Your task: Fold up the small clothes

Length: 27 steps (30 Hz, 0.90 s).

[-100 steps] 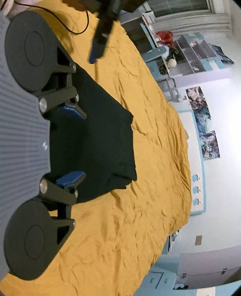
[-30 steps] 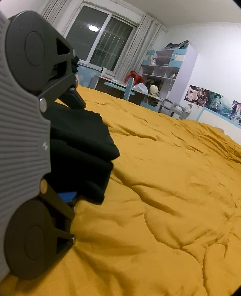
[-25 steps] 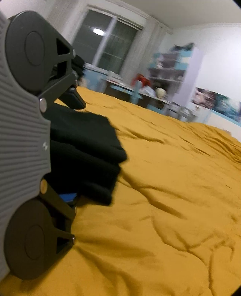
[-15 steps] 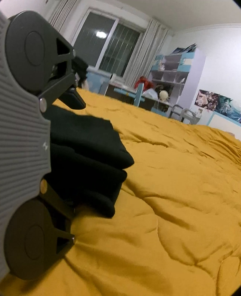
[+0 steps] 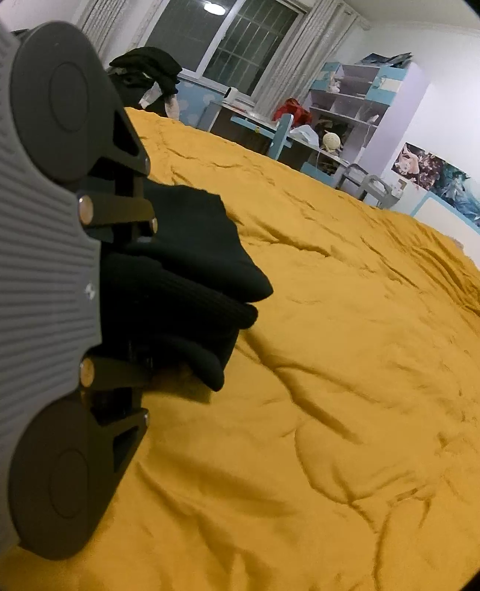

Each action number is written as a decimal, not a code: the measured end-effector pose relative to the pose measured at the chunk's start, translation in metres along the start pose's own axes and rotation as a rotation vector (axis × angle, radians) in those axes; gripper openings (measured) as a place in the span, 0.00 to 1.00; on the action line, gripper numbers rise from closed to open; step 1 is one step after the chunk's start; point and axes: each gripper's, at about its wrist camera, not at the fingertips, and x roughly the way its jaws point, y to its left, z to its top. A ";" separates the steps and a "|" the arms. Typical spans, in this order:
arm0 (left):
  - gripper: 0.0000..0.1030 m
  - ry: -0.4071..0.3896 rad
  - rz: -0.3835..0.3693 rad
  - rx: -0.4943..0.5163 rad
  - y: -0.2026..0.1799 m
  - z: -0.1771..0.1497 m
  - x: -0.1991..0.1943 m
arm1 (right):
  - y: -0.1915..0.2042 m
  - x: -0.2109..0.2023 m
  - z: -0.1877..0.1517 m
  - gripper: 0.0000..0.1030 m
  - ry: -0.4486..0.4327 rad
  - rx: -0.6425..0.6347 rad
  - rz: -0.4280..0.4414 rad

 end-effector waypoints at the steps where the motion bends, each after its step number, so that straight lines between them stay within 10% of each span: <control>1: 0.26 -0.004 0.007 0.013 -0.003 0.000 0.003 | 0.003 -0.002 0.000 0.28 -0.010 -0.001 0.003; 18: 0.22 -0.131 -0.077 0.128 -0.021 0.020 -0.002 | 0.159 -0.061 0.000 0.26 -0.118 -0.210 0.040; 27: 0.22 -0.326 0.025 0.142 0.016 0.037 -0.085 | 0.282 0.025 -0.001 0.25 -0.109 -0.342 0.199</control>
